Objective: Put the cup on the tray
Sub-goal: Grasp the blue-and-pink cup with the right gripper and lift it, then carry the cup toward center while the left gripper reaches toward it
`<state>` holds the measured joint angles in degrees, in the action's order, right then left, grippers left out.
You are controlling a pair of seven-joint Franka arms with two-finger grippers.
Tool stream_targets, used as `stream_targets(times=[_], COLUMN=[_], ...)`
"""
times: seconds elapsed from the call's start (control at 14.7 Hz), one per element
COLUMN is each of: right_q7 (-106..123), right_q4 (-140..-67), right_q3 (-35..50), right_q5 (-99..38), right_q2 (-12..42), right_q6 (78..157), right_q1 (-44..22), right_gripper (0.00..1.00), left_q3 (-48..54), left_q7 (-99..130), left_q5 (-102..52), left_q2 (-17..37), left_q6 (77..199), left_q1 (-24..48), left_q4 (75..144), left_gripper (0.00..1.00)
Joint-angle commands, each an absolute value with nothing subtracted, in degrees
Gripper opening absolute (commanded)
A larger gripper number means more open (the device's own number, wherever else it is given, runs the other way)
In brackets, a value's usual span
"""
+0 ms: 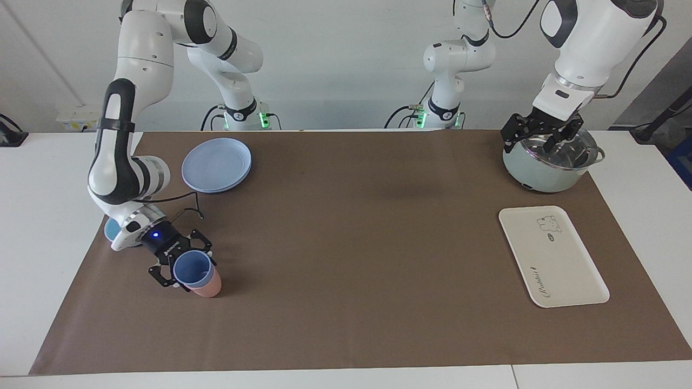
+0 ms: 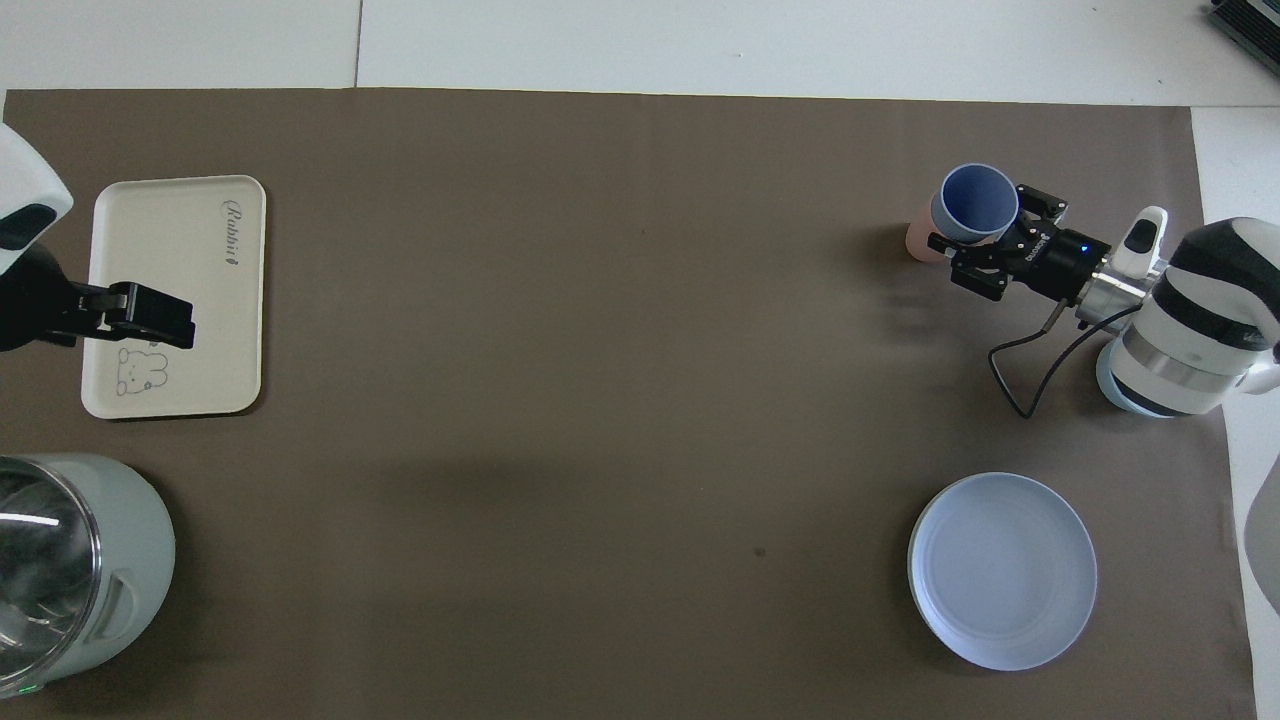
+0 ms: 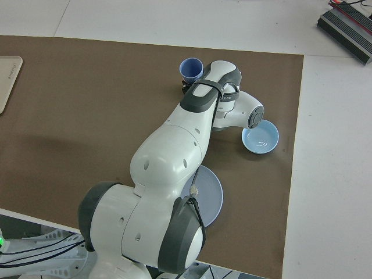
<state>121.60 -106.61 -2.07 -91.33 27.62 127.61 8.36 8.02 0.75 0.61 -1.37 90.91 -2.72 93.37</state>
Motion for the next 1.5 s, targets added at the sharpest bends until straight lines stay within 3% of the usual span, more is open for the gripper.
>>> stream_targets(times=[0.0,0.27,0.41,0.88,1.09,1.29,1.43], right_q7=[120.2,114.4,106.0,81.5,69.2,59.5,55.0], right_q4=[-105.5,-105.8,-106.6,-106.6,-106.5,-106.0,-106.0], right_q3=[-1.7,-1.8,-1.8,-1.8,-1.8,-1.8,-1.7], right_q5=[-92.9,-88.7,-79.4,-45.7,-33.8,-23.6,-19.4], right_q2=[28.0,23.2,19.4,10.0,7.0,4.8,4.1], right_q6=[128.9,135.5,138.5,136.6,134.8,130.7,129.6], right_q1=[8.0,4.1,2.2,-2.3,-6.1,-10.2,-12.8], right_gripper=[0.0,0.0,0.0,0.0,0.0,0.0,0.0], left_q3=[8.0,8.1,8.2,8.2,8.2,8.1,8.2], left_q7=[0.4,5.4,8.2,27.6,34.1,37.1,38.2], left_q5=[0.7,-8.1,-12.5,-30.2,-34.4,-34.6,-34.9], left_q2=[-3.3,-3.1,-2.8,-0.6,3.5,10.1,12.6], left_q6=[92.5,97.5,98.5,122.8,135.1,152.0,154.6], left_q1=[-2.5,-1.9,-1.5,11.5,20.5,30.0,31.8], left_q4=[95.7,95.7,95.7,99.7,99.3,98.1,96.3], left_gripper=[1.0,1.0,1.0,1.0,0.9,0.9,0.79])
